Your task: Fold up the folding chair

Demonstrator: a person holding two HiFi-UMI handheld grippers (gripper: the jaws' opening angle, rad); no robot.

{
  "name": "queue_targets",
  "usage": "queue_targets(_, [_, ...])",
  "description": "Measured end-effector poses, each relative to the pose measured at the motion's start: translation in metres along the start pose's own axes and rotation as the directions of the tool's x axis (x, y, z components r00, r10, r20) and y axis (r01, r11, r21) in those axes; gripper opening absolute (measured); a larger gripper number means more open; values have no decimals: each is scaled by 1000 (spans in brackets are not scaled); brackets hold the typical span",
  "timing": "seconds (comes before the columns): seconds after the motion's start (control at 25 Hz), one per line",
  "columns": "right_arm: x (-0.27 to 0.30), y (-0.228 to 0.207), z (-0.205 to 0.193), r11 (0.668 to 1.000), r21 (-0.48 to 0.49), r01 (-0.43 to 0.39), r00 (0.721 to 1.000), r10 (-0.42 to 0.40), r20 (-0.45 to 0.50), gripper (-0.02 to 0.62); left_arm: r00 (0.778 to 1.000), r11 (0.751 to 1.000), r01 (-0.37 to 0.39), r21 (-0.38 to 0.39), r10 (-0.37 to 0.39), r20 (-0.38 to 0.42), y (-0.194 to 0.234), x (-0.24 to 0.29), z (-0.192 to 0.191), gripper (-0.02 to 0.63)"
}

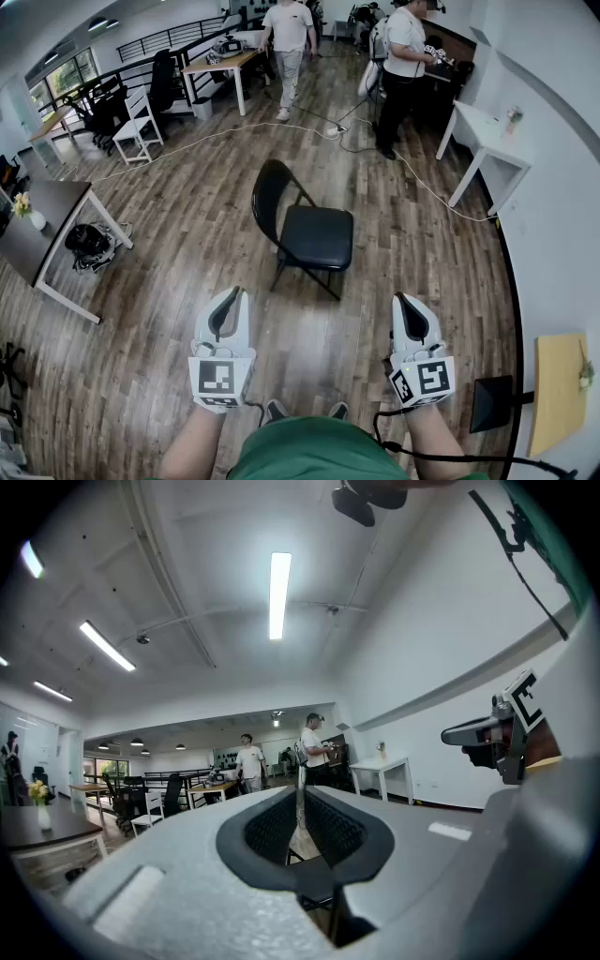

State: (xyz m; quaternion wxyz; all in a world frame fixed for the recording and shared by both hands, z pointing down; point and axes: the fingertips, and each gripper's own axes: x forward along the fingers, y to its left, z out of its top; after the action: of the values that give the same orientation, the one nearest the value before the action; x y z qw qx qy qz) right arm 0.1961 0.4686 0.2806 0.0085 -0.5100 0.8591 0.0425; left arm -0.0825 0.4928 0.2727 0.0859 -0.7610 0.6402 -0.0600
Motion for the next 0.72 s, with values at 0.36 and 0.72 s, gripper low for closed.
queue_targets(0.36, [-1,-20,-6,999,27,-17,1000,17,13,3,1000,1000,0,13,0,-22,-21,11,-2,35])
queue_targets(0.72, [-19,-55,-11,993,83,-78,996,75,38,3,998,999,-38,3,38,-51,-64,18,-4,35])
